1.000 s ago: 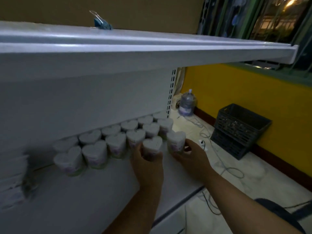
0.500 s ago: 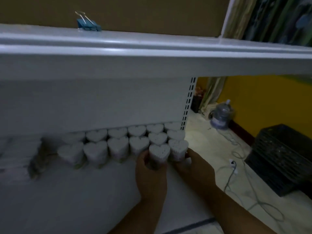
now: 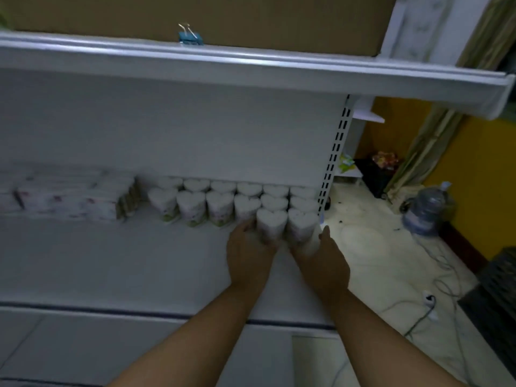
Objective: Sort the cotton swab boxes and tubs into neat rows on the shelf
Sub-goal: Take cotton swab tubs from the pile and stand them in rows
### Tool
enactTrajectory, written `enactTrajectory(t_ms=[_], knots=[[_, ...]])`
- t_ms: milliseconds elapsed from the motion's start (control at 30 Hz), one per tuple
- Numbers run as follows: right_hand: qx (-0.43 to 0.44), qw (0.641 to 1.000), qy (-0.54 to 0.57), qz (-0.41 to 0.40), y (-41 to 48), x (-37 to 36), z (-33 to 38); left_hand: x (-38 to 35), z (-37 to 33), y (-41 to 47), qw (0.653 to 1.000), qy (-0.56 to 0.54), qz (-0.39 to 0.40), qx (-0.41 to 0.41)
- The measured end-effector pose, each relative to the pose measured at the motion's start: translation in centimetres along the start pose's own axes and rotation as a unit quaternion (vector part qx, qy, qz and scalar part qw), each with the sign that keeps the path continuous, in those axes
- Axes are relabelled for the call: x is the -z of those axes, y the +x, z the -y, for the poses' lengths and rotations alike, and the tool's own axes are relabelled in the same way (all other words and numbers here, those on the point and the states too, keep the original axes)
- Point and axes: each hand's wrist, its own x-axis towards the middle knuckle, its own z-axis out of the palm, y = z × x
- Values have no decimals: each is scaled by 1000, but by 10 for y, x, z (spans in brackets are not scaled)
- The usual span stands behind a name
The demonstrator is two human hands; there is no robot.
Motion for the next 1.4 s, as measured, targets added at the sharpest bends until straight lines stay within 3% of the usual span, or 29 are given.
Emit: enactTrajectory(t_ms=[133,233,400,500,667,767,833,1067,1267,1400], knots=[[-45,988,67,-130,-22,8,2,38,10,-20,992,99,41,63],[62,984,11,-166,-52,-8,30,99,8,-14,979,186,87,19],[248,962,-112,22,-103,-99,159,279,14,2,893,410,184,0],[292,923,-187,168,-127,-164,254,417,11,11,857,489,158,33],[374,831,-282,301,-179,-249,362,612,8,7,766,616,120,135],[441,782,-305,317,-204,-280,405,676,9,3,775,607,92,148],[458,771,-307,319,-212,-299,431,705,11,7,778,607,81,137],[475,770,-291,311,-212,-379,496,779,40,50,755,634,68,150],[470,777,-247,338,-206,-470,553,822,80,105,733,645,153,149],[500,776,-225,312,-201,-522,615,875,86,143,737,654,101,139]])
